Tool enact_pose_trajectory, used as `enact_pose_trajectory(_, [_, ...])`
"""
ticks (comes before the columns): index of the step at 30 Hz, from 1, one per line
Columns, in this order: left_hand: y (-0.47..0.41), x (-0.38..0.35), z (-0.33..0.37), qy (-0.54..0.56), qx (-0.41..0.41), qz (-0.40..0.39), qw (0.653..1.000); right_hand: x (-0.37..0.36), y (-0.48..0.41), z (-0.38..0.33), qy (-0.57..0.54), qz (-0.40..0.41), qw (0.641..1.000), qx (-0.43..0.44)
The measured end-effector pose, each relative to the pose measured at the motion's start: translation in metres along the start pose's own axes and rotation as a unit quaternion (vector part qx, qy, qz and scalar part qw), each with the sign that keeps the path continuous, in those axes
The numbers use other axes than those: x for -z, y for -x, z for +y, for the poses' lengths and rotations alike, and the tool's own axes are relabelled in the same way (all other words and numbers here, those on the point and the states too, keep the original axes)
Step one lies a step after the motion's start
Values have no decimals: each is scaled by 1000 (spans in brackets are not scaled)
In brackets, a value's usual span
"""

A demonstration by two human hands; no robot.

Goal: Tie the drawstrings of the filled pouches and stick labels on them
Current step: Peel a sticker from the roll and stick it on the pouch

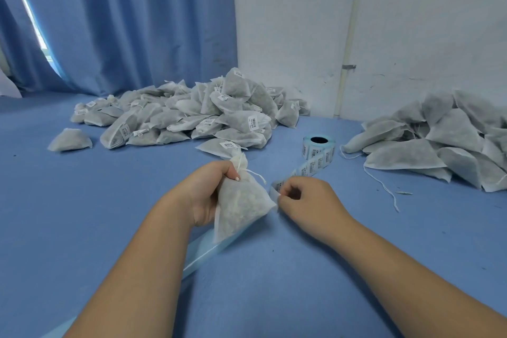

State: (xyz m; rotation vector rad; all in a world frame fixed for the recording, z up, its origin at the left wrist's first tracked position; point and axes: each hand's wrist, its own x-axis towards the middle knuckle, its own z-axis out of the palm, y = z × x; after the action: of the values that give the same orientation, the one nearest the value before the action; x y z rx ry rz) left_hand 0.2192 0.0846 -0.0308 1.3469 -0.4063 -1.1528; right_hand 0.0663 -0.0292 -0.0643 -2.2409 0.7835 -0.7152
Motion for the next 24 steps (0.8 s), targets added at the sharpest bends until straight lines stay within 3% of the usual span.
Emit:
enact_pose_trajectory(5, [5, -3, 2, -23, -18, 23, 999, 32, 9, -4, -7, 18, 999, -35])
enact_pose_trajectory(7, [7, -12, 2, -14, -52, 34, 998, 51, 20, -10, -100, 23, 993, -61])
enact_pose_trajectory(11, [14, -46, -10, -22, -94, 2, 995, 94, 53, -26, -398, -39, 916, -41])
enact_pose_trajectory(15, [31, -96, -36, -79, -90, -110, 987, 114, 91, -28, -490, -84, 867, -9])
enact_pose_trajectory(19, [45, -141, -55, -84, -89, -178, 976, 129, 118, -8, -477, -15, 879, -10])
enact_pose_trajectory(24, [54, -177, -71, -57, -72, -248, 964, 147, 140, 19, -507, 96, 856, -44])
